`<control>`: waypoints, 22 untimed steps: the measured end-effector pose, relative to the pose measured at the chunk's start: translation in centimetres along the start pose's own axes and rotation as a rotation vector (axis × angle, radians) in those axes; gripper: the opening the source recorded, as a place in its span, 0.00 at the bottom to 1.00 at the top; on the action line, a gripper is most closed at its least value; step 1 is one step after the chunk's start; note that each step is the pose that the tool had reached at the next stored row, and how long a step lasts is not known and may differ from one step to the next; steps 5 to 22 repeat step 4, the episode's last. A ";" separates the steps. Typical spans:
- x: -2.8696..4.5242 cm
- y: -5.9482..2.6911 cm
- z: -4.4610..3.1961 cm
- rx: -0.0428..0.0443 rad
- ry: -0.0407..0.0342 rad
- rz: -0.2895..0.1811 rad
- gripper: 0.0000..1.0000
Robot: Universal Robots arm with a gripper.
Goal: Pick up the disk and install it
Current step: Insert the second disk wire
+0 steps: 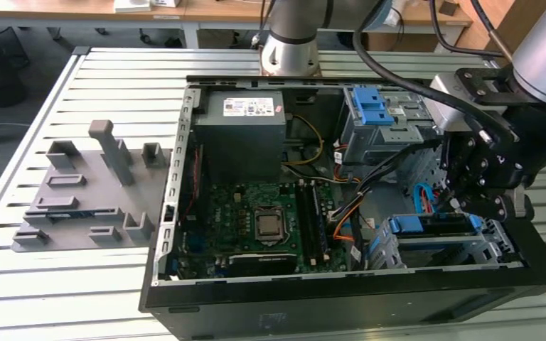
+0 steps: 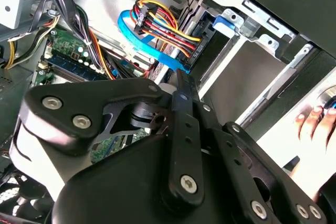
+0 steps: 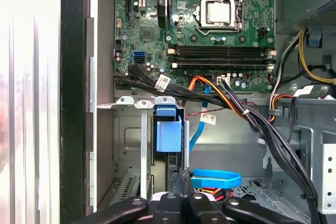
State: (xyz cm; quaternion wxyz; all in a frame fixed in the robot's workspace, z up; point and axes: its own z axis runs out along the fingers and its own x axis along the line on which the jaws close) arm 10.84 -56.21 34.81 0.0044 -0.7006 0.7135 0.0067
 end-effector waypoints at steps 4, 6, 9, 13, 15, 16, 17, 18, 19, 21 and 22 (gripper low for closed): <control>0.00 0.00 -0.03 -0.0003 0.0000 0.000 0.11; 0.00 0.00 -0.03 -0.0003 0.0000 0.000 0.11; 0.00 0.00 -0.03 -0.0003 0.0000 0.000 0.11; 0.00 0.00 -0.03 -0.0003 0.0000 0.000 0.11; 0.00 0.00 -0.03 -0.0003 0.0000 0.000 0.11; 0.00 0.00 -0.03 -0.0003 0.0000 0.000 0.11; 0.00 0.00 -0.03 -0.0003 0.0000 0.000 0.11; 0.00 0.00 -0.03 -0.0003 0.0000 0.000 0.11; 0.00 0.00 -0.03 -0.0003 0.0000 0.000 0.11; 0.00 0.00 -0.03 -0.0003 0.0000 0.000 0.11; 0.00 0.00 -0.03 -0.0003 0.0000 0.000 0.11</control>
